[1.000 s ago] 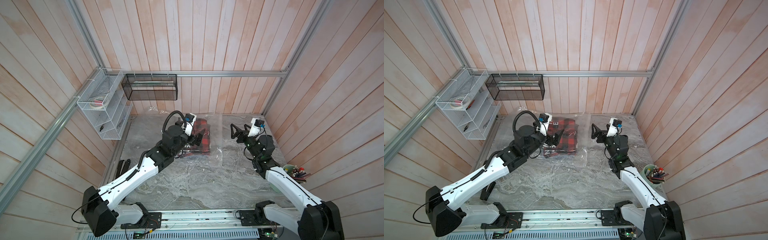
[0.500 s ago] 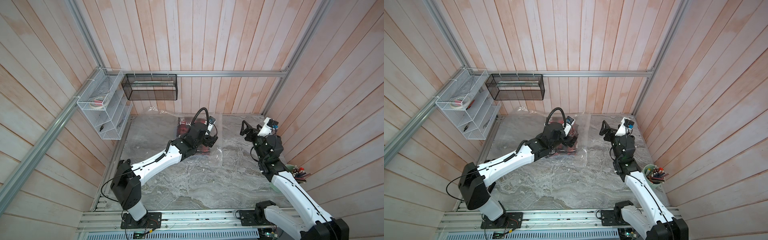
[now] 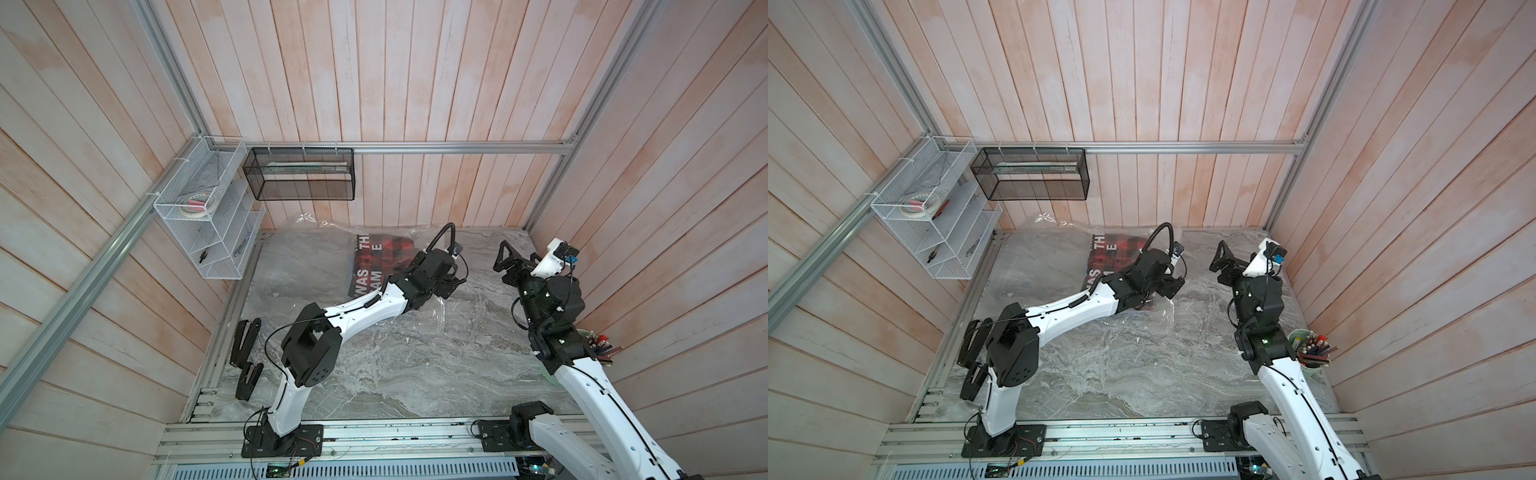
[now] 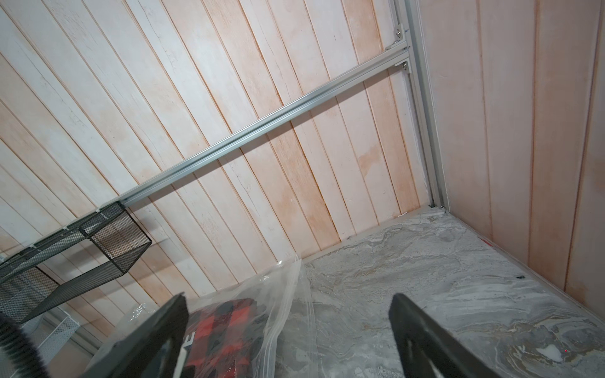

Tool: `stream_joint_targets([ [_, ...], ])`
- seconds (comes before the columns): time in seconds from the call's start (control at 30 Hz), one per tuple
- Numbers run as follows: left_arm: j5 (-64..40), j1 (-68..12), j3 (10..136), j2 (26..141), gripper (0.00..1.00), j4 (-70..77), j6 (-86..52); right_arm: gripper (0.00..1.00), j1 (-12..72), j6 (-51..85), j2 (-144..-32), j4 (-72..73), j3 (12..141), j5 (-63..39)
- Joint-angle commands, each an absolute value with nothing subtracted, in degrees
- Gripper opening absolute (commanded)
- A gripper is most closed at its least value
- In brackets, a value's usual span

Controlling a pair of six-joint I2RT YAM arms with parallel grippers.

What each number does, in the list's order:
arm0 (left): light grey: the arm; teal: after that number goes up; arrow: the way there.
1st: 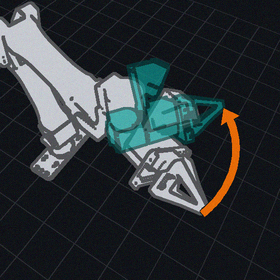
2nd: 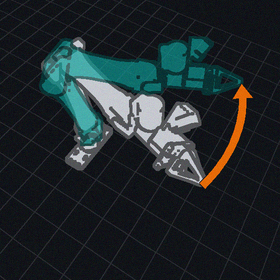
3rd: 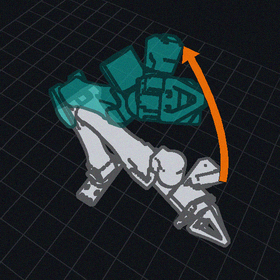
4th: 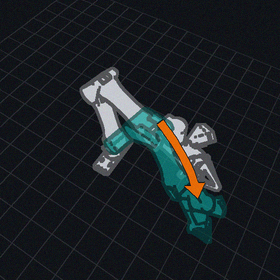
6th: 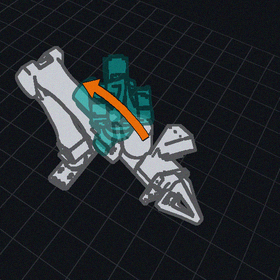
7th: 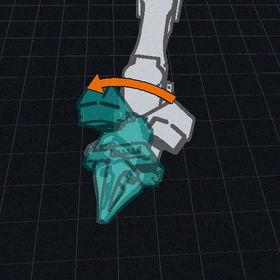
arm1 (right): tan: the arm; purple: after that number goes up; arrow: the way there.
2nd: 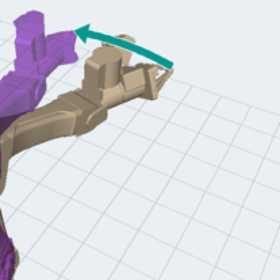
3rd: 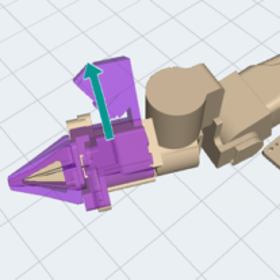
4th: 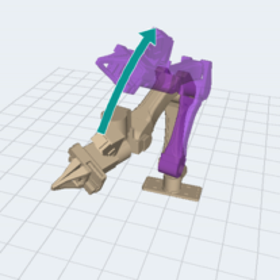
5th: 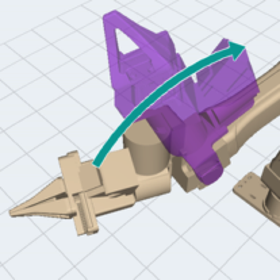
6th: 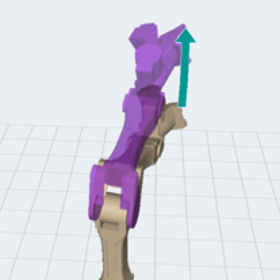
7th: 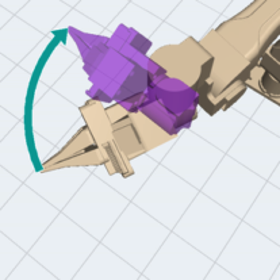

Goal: Take the shirt out of the vacuum bag
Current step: Open the vacuum bag at the center of the board.

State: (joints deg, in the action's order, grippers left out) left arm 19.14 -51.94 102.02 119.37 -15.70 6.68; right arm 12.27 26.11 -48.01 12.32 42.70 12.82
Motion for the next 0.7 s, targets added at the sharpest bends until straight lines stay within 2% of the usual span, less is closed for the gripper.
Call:
stream_joint_targets([
  [0.0,21.9,-52.2,107.2,123.3,1.00,-19.9,6.6,0.98,12.0,27.0,-46.9,10.8,44.4,12.6],
  [0.23,25.9,-53.2,116.7,132.0,1.00,-25.7,5.7,0.98,12.0,27.1,-45.6,10.6,44.4,11.8],
  [0.67,31.9,-53.1,118.9,137.6,1.00,-28.0,5.8,0.98,12.0,27.3,-44.5,11.2,44.5,10.0],
])
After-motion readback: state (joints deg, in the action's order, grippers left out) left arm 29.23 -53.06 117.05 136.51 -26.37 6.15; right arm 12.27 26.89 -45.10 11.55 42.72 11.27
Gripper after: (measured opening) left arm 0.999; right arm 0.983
